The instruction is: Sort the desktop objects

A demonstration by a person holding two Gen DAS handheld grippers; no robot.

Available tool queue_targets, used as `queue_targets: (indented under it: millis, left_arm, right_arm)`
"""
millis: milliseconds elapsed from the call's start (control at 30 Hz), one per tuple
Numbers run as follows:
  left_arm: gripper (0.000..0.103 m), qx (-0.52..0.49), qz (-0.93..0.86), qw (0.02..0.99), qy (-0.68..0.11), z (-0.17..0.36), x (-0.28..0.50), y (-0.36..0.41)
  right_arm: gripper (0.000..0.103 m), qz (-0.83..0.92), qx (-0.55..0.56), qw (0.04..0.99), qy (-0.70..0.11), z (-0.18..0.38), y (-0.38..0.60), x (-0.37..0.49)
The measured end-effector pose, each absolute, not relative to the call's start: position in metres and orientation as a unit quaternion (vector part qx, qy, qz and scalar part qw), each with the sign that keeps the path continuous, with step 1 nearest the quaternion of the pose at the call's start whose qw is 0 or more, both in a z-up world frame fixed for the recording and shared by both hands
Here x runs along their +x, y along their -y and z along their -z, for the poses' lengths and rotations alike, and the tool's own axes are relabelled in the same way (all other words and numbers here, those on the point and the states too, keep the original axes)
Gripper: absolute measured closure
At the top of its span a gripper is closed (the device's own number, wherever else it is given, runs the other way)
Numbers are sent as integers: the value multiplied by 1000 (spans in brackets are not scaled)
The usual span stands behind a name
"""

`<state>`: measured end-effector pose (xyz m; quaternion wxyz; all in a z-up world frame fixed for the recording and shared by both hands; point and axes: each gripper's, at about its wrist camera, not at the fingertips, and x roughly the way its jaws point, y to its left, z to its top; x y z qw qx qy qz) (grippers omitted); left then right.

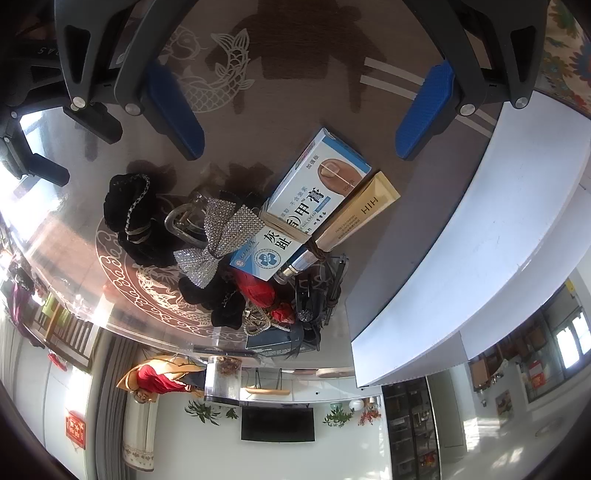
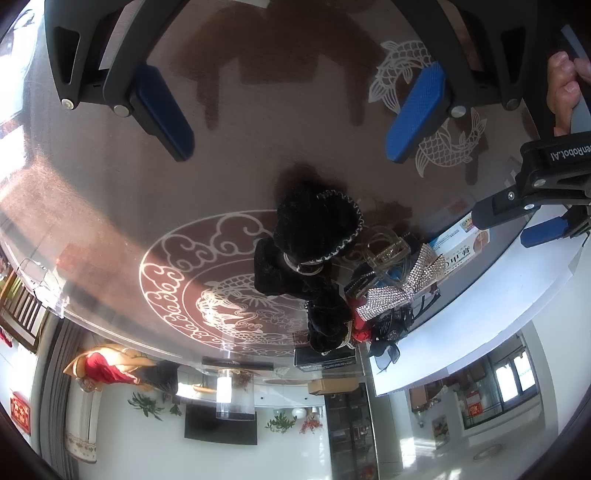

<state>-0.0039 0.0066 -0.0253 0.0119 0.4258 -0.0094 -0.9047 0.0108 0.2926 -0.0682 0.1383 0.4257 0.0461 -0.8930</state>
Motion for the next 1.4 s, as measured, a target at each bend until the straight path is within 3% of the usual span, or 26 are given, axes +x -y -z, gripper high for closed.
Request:
queue_targets:
  millis: [433, 1400]
  left_arm:
    - [0, 434, 900, 22, 0, 28, -7, -2]
    - [0, 475, 879, 34, -35, 45, -20, 11]
  right_arm:
    - [0, 862, 477, 148, -90, 87, -277, -23]
    - [0, 872, 448, 171, -96, 92, -264, -46]
